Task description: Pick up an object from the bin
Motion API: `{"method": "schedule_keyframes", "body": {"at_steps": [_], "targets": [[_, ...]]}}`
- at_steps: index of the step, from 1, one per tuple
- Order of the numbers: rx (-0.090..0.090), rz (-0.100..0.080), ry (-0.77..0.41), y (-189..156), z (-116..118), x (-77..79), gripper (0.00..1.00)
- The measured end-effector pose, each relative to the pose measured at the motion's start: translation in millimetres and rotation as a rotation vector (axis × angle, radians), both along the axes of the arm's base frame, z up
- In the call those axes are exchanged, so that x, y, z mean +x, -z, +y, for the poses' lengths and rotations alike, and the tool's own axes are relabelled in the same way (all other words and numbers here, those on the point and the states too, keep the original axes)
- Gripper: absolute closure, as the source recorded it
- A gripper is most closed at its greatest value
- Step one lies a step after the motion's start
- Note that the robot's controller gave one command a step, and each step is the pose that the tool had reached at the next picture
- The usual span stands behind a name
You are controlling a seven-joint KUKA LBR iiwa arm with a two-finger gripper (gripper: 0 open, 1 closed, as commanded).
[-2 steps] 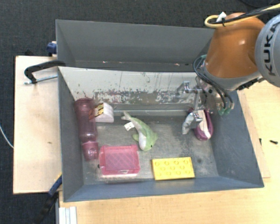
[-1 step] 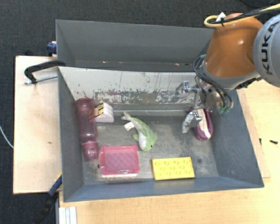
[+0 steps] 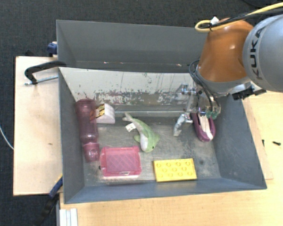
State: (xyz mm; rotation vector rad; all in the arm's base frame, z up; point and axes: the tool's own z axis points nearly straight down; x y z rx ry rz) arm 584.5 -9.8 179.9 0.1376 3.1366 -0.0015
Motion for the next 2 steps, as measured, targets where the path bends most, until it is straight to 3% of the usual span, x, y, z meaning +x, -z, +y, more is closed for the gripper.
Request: {"method": "schedule_keyframes", "body": {"at_steps": [2], "targets": [[0.002, -0.004, -0.275, -14, 73, 3.3, 0.00]]}}
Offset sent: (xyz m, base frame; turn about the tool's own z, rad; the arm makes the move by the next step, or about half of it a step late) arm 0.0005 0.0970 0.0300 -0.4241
